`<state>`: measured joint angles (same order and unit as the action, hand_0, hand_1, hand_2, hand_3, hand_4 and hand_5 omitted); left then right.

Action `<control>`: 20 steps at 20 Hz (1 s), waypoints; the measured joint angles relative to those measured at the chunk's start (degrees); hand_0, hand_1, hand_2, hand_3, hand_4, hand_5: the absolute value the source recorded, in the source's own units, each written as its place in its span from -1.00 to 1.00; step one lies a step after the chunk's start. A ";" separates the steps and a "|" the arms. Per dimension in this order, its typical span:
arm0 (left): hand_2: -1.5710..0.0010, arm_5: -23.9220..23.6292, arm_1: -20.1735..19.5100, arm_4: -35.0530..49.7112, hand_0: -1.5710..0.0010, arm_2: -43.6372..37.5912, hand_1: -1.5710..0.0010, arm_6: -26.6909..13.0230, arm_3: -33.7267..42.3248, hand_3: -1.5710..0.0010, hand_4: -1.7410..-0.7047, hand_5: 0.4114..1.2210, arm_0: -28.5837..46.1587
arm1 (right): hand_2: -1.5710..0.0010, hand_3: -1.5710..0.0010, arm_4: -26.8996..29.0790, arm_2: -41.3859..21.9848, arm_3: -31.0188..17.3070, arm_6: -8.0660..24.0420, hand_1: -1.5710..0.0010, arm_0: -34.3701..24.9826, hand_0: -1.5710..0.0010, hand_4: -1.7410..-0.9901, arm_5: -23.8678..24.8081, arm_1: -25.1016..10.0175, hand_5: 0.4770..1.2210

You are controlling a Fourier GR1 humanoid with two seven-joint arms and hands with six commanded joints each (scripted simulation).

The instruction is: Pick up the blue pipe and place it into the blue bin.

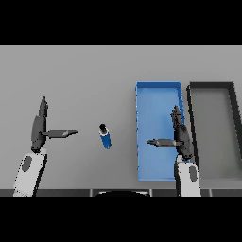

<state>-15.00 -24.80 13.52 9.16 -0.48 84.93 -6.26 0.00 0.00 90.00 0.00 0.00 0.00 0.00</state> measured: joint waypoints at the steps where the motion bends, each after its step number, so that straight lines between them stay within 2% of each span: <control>1: 1.00 -0.03 0.04 0.02 1.00 -0.04 1.00 0.12 -0.15 1.00 0.49 -0.55 -0.22 | 1.00 1.00 0.04 0.08 -0.14 0.19 1.00 -0.24 1.00 0.41 0.09 -0.02 -0.69; 6: 1.00 0.22 0.31 0.22 1.00 -0.41 1.00 -0.04 -1.71 1.00 0.49 -0.55 -1.84 | 1.00 1.00 0.31 0.91 -1.89 0.80 1.00 -2.38 1.00 0.41 0.31 -0.24 -0.69; 7: 1.00 7.42 -3.51 -0.09 1.00 1.76 1.00 2.78 -1.92 1.00 0.49 -0.55 -1.84 | 1.00 1.00 -4.14 -1.34 -0.58 -2.59 1.00 -1.79 1.00 0.43 -1.06 -4.27 -0.69; 9: 1.00 15.24 -8.25 0.11 1.00 2.87 1.00 5.67 -3.00 1.00 0.49 -0.54 -1.92 | 1.00 1.00 -9.19 -4.38 2.12 -5.23 1.00 -0.03 1.00 0.45 -2.15 -7.71 -0.70; 12: 1.00 19.43 -9.81 -0.23 1.00 3.89 1.00 7.09 -4.60 1.00 0.49 -0.54 -2.88 | 1.00 1.00 -11.34 -5.94 3.28 -4.24 1.00 0.51 1.00 0.47 -2.78 -8.81 -0.71; 16: 1.00 23.18 -11.52 0.53 1.00 5.35 1.00 10.38 -0.64 1.00 0.47 -0.58 -0.54 | 1.00 1.00 -11.38 -5.82 4.03 -3.06 1.00 0.58 1.00 0.48 -2.88 -9.38 -0.73; 18: 1.00 26.11 -13.23 1.35 1.00 7.03 1.00 9.82 3.44 1.00 0.45 -0.62 0.96 | 1.00 1.00 -10.89 -5.94 3.77 -3.20 1.00 0.54 1.00 0.44 -3.22 -8.99 -0.72; 20: 1.00 27.61 -14.40 0.96 1.00 9.07 1.00 7.15 6.53 1.00 0.42 -0.71 2.55 | 1.00 1.00 -10.69 -5.93 3.54 -2.47 1.00 -0.01 1.00 0.40 -3.04 -8.52 -0.72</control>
<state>12.61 -39.21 14.48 18.22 6.67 91.46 -3.71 -10.69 -5.93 93.54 -2.47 -0.01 -3.04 -8.52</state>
